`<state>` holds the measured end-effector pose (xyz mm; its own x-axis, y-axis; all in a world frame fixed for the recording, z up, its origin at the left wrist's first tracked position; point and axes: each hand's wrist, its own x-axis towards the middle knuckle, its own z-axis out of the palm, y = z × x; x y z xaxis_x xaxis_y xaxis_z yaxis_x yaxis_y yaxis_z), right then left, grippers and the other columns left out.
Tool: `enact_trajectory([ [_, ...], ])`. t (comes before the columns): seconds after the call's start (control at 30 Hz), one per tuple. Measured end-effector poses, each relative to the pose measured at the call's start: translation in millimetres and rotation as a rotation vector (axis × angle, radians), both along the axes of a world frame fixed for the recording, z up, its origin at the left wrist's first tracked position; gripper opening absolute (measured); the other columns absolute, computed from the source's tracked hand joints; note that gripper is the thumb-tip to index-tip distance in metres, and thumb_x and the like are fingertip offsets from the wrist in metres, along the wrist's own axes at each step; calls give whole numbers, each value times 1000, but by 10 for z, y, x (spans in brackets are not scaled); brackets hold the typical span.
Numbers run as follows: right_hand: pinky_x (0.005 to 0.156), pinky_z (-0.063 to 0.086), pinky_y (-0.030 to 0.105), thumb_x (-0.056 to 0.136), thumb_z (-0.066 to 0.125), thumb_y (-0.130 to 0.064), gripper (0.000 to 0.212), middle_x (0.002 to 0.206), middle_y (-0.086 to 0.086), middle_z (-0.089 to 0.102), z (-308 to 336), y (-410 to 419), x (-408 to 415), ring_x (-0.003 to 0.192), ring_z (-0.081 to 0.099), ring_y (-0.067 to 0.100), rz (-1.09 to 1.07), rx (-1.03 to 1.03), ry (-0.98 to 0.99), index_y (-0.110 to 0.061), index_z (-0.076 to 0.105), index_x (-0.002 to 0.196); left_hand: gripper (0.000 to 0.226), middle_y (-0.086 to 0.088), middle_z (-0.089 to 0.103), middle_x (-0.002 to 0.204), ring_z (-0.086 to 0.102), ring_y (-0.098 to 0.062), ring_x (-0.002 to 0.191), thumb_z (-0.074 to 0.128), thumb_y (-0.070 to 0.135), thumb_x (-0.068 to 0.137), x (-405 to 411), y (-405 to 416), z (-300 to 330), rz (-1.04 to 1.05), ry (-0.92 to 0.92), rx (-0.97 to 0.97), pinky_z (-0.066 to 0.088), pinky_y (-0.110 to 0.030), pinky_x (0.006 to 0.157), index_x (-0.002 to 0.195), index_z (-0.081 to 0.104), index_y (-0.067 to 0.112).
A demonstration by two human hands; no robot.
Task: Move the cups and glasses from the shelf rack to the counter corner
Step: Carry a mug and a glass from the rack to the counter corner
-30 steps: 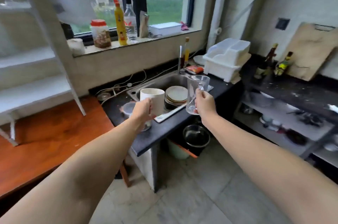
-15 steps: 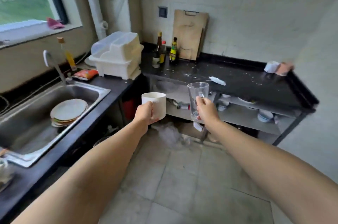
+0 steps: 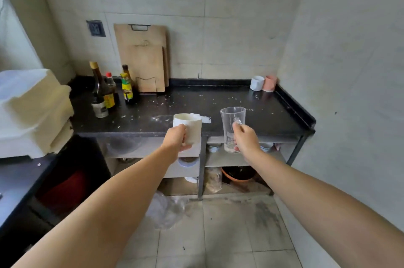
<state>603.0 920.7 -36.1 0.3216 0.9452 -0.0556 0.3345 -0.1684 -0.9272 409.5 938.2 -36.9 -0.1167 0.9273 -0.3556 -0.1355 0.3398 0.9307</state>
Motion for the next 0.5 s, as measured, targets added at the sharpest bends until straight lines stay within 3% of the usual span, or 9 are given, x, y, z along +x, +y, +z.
enact_trajectory([
  [0.27,65,43,33,96,41,-39,36,69,3,49,134,1427,463,61,46,16,-119,-27,48,-14,54,74,48,-3,44,76,46,-14,69,41,14,89,507,1673,154,-140,73,-1,58,-36,71,133,46,-5],
  [0.4,56,39,29,96,43,-38,36,62,-2,44,40,2064,735,55,41,13,-142,-34,122,-24,49,64,46,-8,46,84,47,-17,72,41,14,90,813,2353,71,-171,95,-25,59,-40,75,130,47,-7],
  [0.5,57,38,30,97,43,-39,38,61,-2,45,-47,2570,967,55,42,13,-136,-47,120,-22,48,63,20,-4,41,74,46,-16,67,41,13,89,1089,2859,-17,-178,87,-50,59,-38,70,89,56,-1],
])
